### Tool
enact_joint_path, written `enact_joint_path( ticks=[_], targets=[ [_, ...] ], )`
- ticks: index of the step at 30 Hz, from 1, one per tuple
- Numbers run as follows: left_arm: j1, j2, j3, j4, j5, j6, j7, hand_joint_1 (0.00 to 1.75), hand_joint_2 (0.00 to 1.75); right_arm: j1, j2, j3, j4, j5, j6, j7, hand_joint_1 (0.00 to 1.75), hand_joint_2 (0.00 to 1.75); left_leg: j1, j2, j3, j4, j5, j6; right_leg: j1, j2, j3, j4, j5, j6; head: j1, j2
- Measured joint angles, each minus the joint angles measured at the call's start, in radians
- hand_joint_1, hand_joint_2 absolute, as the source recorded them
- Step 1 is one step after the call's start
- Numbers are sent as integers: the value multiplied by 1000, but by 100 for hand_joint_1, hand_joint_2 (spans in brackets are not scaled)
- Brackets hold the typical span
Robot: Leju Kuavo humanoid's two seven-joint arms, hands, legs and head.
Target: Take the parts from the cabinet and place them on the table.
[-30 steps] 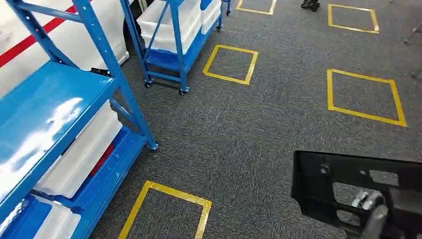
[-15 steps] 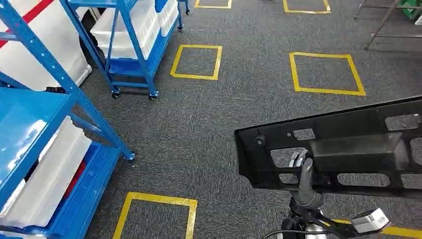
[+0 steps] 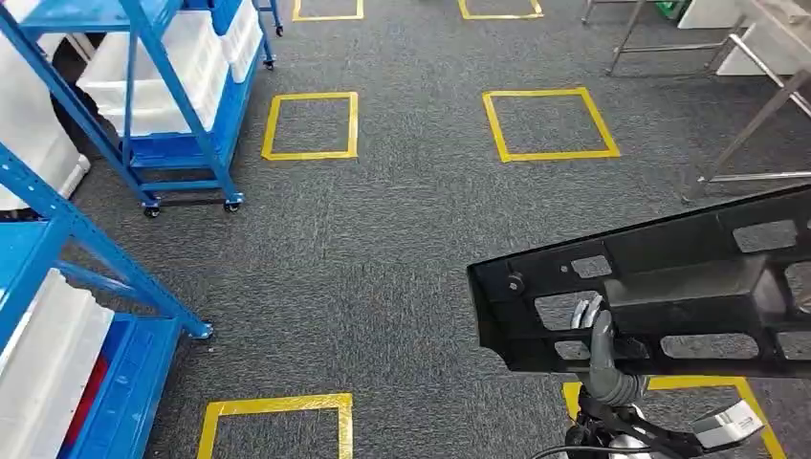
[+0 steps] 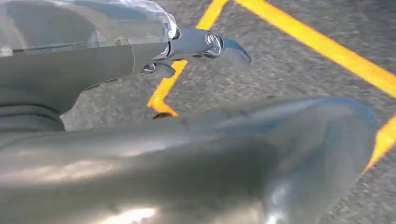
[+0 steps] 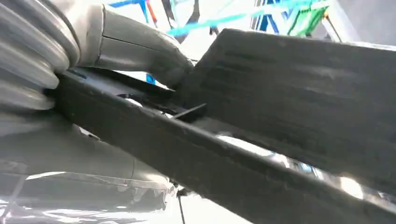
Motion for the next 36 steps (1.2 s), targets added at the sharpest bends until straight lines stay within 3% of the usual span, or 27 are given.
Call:
enact_joint_path(
  ticks=[2,3,4,6,7,8,9,12,13,14,15,17,18,19,21,22,23,24,27,28,29,30,31,33,34,35,36],
  targets=[
    [6,6,8,0,0,-2,0,0,0,3,-6,-10,0,0,2,0,175,175,-4,32,-1,1,-2,2,-3,-23,-73,153,-66,4,0,0],
    [8,9,9,0,0,-2,0,0,0,7,-9,-15,0,0,2,0,175,175,-4,47,-2,1,-2,2,-5,-27,-92,192,-71,6,0,0],
    [7,10,9,0,0,-2,0,0,0,10,-13,-19,0,1,2,0,175,175,-4,61,-2,1,-3,1,-9,-30,-84,180,-53,8,0,0],
    [7,10,9,0,0,-3,0,0,0,10,-19,-25,0,2,2,0,175,175,-3,85,0,3,-7,-5,-12,-48,-7,40,22,10,0,0],
    [6,10,10,0,0,-6,0,0,0,10,-19,-27,0,6,2,0,175,175,-3,97,2,7,-10,-9,-11,-80,48,-54,57,9,0,0],
    [7,11,10,0,-3,-9,1,0,0,8,-20,-29,-2,12,2,0,175,175,-9,105,1,12,-16,-17,-3,-133,71,-105,48,7,0,0],
    [7,11,10,0,-9,-11,6,0,0,11,-19,-32,-8,24,2,0,175,175,-13,112,1,19,-21,-22,2,-113,68,-106,53,-9,-3,0],
    [2,1,5,0,-50,14,19,0,0,56,-21,-64,-51,56,1,-1,175,175,-11,144,10,16,-25,-38,5,-81,65,-107,52,-26,-2,0],
    [2,-6,1,0,-65,24,18,0,0,72,-21,-74,-71,65,2,-1,175,175,-7,123,8,24,-37,-47,-3,-70,70,-113,57,-34,-2,0],
    [3,-11,-5,0,-77,26,16,0,0,81,-21,-84,-87,65,3,-1,175,175,-5,72,-1,53,-61,-50,-4,-59,69,-113,58,-38,-2,0],
    [6,-17,-14,0,-91,23,13,0,0,88,-20,-95,-100,65,5,-2,175,175,-1,40,-30,120,-103,-51,-4,-47,68,-112,60,-44,-2,0],
    [10,-22,-27,0,-120,-1,11,0,0,110,-19,-121,-121,65,2,-2,175,175,-1,21,-107,290,-178,-53,-1,-19,67,-111,60,-47,-2,0],
    [12,-24,-38,0,-135,-16,11,0,0,126,-18,-141,-135,64,0,-2,175,175,-1,21,-132,342,-187,-52,2,-5,68,-111,60,-48,-2,0],
    [14,-24,-48,0,-152,-32,11,0,0,141,-18,-162,-150,63,-1,-2,175,175,-1,20,-134,341,-171,-49,3,10,69,-110,60,-48,-2,0],
    [16,-22,-71,0,-180,-56,14,0,0,179,-14,-209,-191,53,9,-2,175,175,-2,11,-80,215,-87,-37,5,40,72,-109,60,-48,-2,0],
    [16,-19,-82,0,-192,-65,17,0,0,201,-8,-237,-220,51,19,-2,175,175,-3,-15,-36,117,-39,-28,5,53,73,-109,59,-47,-2,0],
    [18,-14,-92,0,-202,-68,20,0,0,223,1,-259,-241,50,29,-2,175,175,-3,-88,-8,43,-25,-18,0,62,71,-109,60,-45,-2,0],
    [23,-9,-99,0,-207,-72,22,0,0,236,9,-279,-259,47,40,-4,175,175,0,-104,1,21,-29,-15,1,78,67,-106,61,-37,-2,0],
    [20,-6,-119,0,-218,-75,24,0,0,281,27,-321,-303,48,54,-3,175,175,-11,-65,11,15,-27,-10,-13,123,59,-117,72,-11,-2,0],
    [20,-7,-121,0,-218,-76,24,0,0,288,29,-332,-316,48,55,-3,175,175,4,-47,17,-9,-14,-4,-5,128,60,-114,72,-6,-2,0],
    [18,-6,-124,0,-218,-77,24,0,0,294,30,-344,-324,49,58,-3,175,175,1,-31,25,-21,-8,1,0,58,49,-95,54,-7,-2,0],
    [19,-7,-128,0,-218,-77,25,0,0,293,32,-349,-330,50,58,-4,175,175,0,-15,26,-25,-5,7,0,14,23,-45,16,-4,-1,0],
    [21,-7,-132,0,-219,-77,25,0,0,293,34,-354,-334,52,58,-4,175,175,-3,3,25,-24,-6,7,-2,-11,-12,30,-25,1,-1,0],
    [24,-6,-139,0,-219,-79,26,0,0,299,39,-364,-335,62,58,-3,175,175,-6,35,25,-22,-10,7,-9,-26,-69,154,-72,9,-1,0],
    [24,-6,-141,0,-220,-83,26,0,0,304,42,-370,-335,66,58,-3,175,175,-6,50,25,-21,-11,6,-12,-29,-73,166,-64,14,-1,0],
    [23,-6,-142,0,-221,-87,26,0,0,309,45,-376,-338,69,58,-2,175,175,-5,64,25,-18,-14,3,-17,-34,-51,129,-35,19,-1,0],
    [22,-6,-144,0,-222,-93,26,0,0,315,50,-384,-346,73,59,-2,175,175,-4,76,26,-14,-18,1,-21,-43,-7,54,5,22,-1,0]
  ],
)
